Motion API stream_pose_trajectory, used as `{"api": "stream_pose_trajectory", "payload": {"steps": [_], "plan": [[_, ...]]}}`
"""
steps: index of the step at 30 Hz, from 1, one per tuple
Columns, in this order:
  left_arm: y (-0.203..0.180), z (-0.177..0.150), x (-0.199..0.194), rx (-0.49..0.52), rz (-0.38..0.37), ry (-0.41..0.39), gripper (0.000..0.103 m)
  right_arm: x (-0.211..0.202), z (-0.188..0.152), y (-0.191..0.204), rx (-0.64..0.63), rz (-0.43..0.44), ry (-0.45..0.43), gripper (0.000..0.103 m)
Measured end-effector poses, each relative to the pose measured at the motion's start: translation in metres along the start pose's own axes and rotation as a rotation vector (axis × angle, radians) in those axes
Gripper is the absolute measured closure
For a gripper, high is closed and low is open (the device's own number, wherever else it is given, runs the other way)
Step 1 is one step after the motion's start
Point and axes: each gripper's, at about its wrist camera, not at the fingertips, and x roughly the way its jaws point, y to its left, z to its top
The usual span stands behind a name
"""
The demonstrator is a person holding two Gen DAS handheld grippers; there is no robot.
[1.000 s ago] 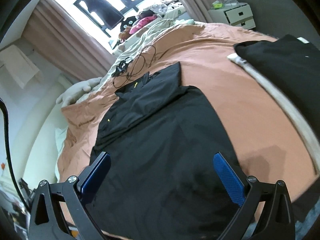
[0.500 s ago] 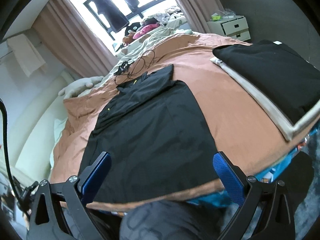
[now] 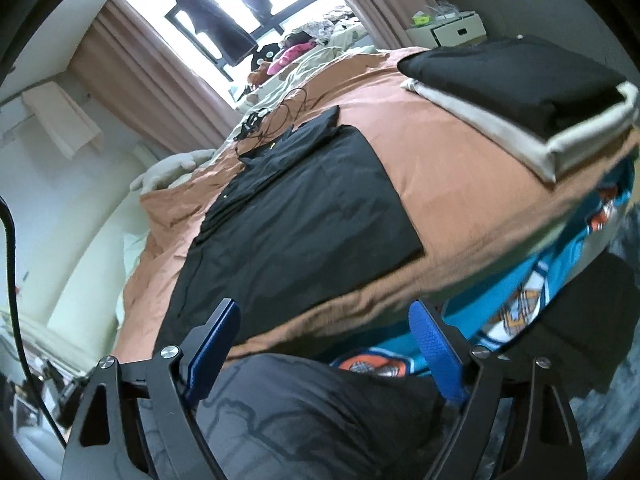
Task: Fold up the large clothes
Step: 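Move both tools to the hem end of the folded jacket strip, then close both tools on the jacket hem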
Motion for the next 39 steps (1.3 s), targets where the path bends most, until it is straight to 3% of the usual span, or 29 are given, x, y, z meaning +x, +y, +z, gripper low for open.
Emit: {"api": "stream_pose_trajectory", "payload": {"steps": [9, 18, 28, 39], "plan": [[0.012, -0.015, 0.019, -0.030, -0.021, 0.028, 0.030, 0.005, -0.010, -0.012, 0.034, -0.008, -0.004, 0.018], [0.026, -0.002, 0.085, -0.079, -0.033, 0.081, 0.041, 0.051, 0.012, -0.033, 0.103, 0.015, -0.036, 0.018], [0.036, 0.021, 0.149, -0.113, -0.024, 0.147, 0.043, 0.101, 0.043, -0.063, 0.159, -0.020, -0.027, 0.019], [0.041, 0.039, 0.180, -0.199, -0.139, 0.212, 0.043, 0.133, 0.065, -0.083, 0.209, 0.011, -0.021, 0.025]]}}
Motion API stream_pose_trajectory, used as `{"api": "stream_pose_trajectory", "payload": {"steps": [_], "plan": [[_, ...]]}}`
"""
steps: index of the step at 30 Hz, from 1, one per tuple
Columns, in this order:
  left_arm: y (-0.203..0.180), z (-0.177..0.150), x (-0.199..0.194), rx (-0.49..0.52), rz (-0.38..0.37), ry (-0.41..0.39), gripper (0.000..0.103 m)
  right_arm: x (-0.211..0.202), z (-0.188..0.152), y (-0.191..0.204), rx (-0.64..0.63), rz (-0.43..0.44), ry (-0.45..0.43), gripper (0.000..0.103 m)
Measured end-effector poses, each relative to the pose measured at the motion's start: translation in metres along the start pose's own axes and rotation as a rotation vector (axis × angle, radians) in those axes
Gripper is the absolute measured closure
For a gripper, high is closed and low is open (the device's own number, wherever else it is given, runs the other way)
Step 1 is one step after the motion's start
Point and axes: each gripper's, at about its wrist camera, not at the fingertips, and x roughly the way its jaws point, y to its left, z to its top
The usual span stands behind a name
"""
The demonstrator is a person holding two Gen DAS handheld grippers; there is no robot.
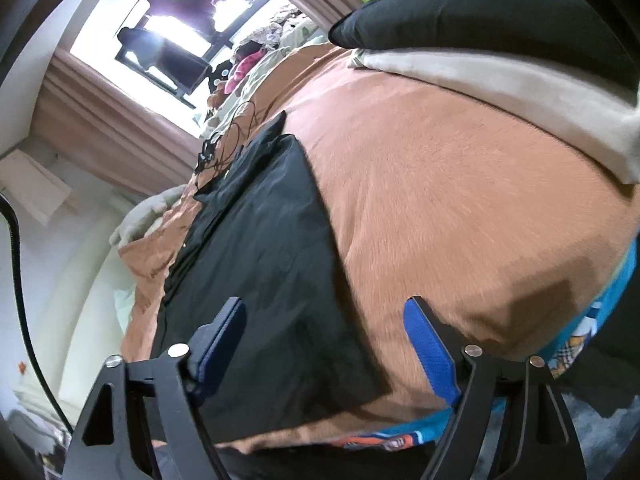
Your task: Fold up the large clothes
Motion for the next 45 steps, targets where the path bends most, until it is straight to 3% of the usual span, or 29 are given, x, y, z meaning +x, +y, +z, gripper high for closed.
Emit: {"api": "stream_pose_trajectory", "payload": {"steps": [6, 12, 19, 23, 25, 26, 28, 31, 33, 36, 45], "plan": [[0.000, -0.009, -0.003, -0.035, -0.074, 0.024, 0.043, -0.007, -0.008, -0.013, 0.040, 0.071, 0.004, 0.029], [0.001, -0.023, -0.013, -0.091, -0.194, 0.023, 0.043, -0.014, -0.029, -0.022, 0.106, 0.233, 0.032, 0.029], [-0.013, -0.021, -0.016, -0.108, -0.232, -0.030, 0.043, 0.004, -0.035, 0.002, 0.096, 0.298, 0.049, 0.030], [-0.020, -0.015, -0.007, -0.108, -0.169, -0.045, 0.043, 0.019, -0.033, 0.014, 0.078, 0.241, 0.033, 0.030], [-0.020, -0.011, 0.002, -0.112, -0.077, -0.042, 0.051, 0.023, -0.032, 0.014, 0.083, 0.212, 0.019, 0.035], [-0.019, -0.010, 0.006, -0.118, -0.040, -0.035, 0.060, 0.025, -0.031, 0.013, 0.092, 0.195, 0.007, 0.038], [-0.015, -0.009, 0.011, -0.138, -0.010, -0.031, 0.069, 0.027, -0.027, 0.012, 0.106, 0.171, -0.011, 0.044], [-0.009, -0.010, 0.011, -0.160, -0.004, -0.041, 0.078, 0.028, -0.022, 0.008, 0.131, 0.116, -0.021, 0.062], [-0.005, -0.011, 0.010, -0.174, 0.010, -0.041, 0.090, 0.030, -0.019, 0.002, 0.160, 0.073, -0.007, 0.095], [-0.004, -0.009, 0.001, -0.174, 0.010, -0.063, 0.095, 0.026, -0.016, -0.002, 0.198, 0.099, -0.005, 0.098], [-0.034, 0.002, -0.044, -0.134, -0.080, -0.147, 0.099, -0.021, 0.005, 0.049, 0.100, 0.178, -0.069, 0.098]]}}
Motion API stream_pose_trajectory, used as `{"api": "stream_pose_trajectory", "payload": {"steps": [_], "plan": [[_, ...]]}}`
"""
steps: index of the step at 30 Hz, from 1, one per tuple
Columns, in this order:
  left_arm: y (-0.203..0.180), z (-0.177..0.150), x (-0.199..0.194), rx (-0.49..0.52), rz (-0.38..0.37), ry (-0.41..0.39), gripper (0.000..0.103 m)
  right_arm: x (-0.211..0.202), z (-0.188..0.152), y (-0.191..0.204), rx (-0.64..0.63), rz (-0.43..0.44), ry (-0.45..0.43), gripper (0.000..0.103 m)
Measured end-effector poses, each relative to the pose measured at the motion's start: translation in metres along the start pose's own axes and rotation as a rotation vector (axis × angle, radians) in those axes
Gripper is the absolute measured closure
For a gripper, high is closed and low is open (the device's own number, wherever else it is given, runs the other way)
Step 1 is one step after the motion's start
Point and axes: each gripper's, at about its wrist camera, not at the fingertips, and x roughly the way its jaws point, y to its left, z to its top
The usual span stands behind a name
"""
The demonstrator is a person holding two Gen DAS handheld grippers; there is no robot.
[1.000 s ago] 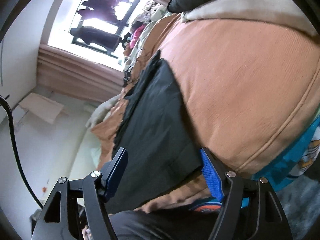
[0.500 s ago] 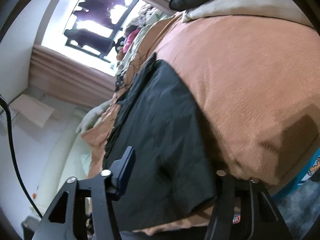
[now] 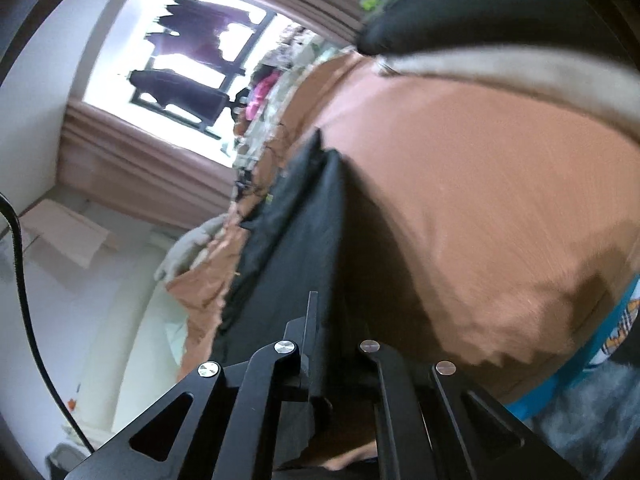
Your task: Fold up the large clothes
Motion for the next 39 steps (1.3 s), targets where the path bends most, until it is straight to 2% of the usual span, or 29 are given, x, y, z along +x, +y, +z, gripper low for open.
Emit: {"api": "stream_pose_trajectory", "payload": {"steps": [3, 9, 22, 32, 39], "plan": [[-0.008, 0.004, -0.018, -0.041, -0.029, -0.020, 0.100, -0.016, 0.001, 0.021, -0.025, 0.022, -0.007, 0.098], [-0.032, 0.007, -0.076, -0.026, -0.100, -0.092, 0.100, -0.052, 0.000, 0.059, -0.072, 0.076, -0.022, 0.098], [-0.052, -0.015, -0.172, -0.029, -0.145, -0.157, 0.100, -0.113, -0.016, 0.119, -0.147, 0.176, -0.019, 0.098], [-0.061, -0.043, -0.233, -0.003, -0.181, -0.217, 0.100, -0.154, -0.032, 0.128, -0.186, 0.241, -0.026, 0.098], [-0.053, -0.067, -0.247, 0.001, -0.182, -0.202, 0.100, -0.169, -0.040, 0.119, -0.217, 0.211, 0.008, 0.098]]}}
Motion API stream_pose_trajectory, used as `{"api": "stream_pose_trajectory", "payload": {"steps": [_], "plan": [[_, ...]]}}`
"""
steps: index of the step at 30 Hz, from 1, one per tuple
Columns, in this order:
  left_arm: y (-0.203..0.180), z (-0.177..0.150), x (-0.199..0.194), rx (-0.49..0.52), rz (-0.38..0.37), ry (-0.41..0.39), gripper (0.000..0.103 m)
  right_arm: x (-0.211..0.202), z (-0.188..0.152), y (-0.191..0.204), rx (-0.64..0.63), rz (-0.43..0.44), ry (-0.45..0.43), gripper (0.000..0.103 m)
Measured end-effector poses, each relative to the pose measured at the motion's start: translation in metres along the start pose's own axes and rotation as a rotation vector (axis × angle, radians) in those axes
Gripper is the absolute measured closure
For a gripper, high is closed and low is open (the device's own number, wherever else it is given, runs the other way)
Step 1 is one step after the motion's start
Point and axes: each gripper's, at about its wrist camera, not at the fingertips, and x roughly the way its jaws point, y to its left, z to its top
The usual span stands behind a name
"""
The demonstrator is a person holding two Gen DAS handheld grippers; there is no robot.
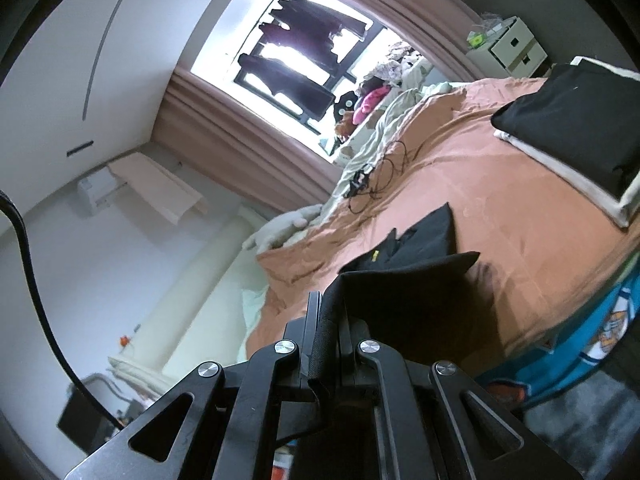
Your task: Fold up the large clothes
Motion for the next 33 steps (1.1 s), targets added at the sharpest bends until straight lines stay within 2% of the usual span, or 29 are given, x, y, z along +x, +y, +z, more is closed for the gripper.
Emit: {"api": "stream_pose_trajectory", "payload": {"steps": [7, 15, 24, 33], "plan": [[0.000, 0.012, 0.018, 0.018, 0.000, 0.017, 0.100, 0.012, 0.005, -0.013, 0.013, -0.032, 0.022, 0.098], [-0.008, 0.056, 0.049, 0.015, 0.011, 0.000, 0.100, 0.051, 0.051, 0.006, -0.002, -0.038, -0.008, 0.098], [-0.025, 0.110, 0.101, 0.022, 0.075, -0.007, 0.099, 0.124, 0.107, 0.031, -0.059, -0.020, -0.040, 0.098], [-0.032, 0.155, 0.167, 0.065, 0.156, 0.016, 0.099, 0.195, 0.144, 0.011, -0.013, -0.044, -0.067, 0.098]]}}
